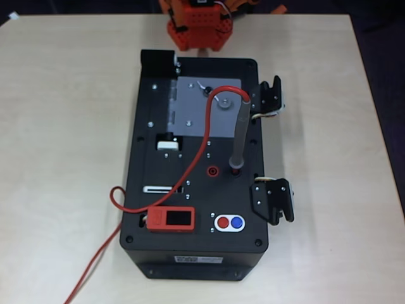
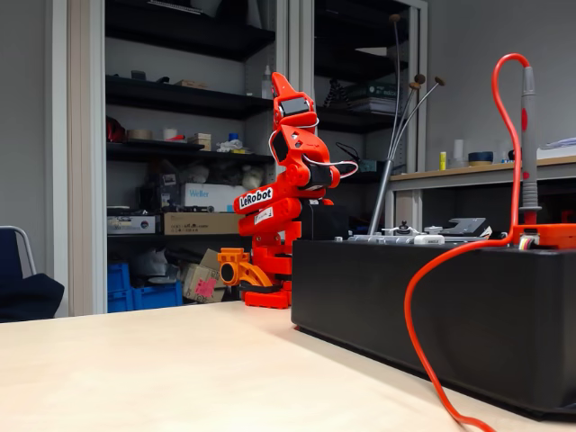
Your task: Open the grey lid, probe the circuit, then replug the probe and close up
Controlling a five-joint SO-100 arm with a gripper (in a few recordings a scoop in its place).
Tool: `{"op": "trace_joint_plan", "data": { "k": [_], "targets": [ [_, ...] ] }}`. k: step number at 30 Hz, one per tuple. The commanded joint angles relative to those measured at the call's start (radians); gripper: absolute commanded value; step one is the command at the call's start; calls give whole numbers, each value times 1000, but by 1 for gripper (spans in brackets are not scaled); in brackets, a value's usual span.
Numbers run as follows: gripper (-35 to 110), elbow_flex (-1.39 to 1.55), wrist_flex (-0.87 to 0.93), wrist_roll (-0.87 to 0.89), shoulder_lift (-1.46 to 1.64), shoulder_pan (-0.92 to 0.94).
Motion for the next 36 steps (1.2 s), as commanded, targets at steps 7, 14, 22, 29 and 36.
{"op": "trace_joint_plan", "data": {
  "k": [7,14,22,29,36],
  "targets": [
    [0,3,-21,9,0,-20],
    [0,3,-21,9,0,-20],
    [0,3,-21,9,0,-20],
    [0,3,-21,9,0,-20],
    [0,3,-21,9,0,-20]
  ]
}}
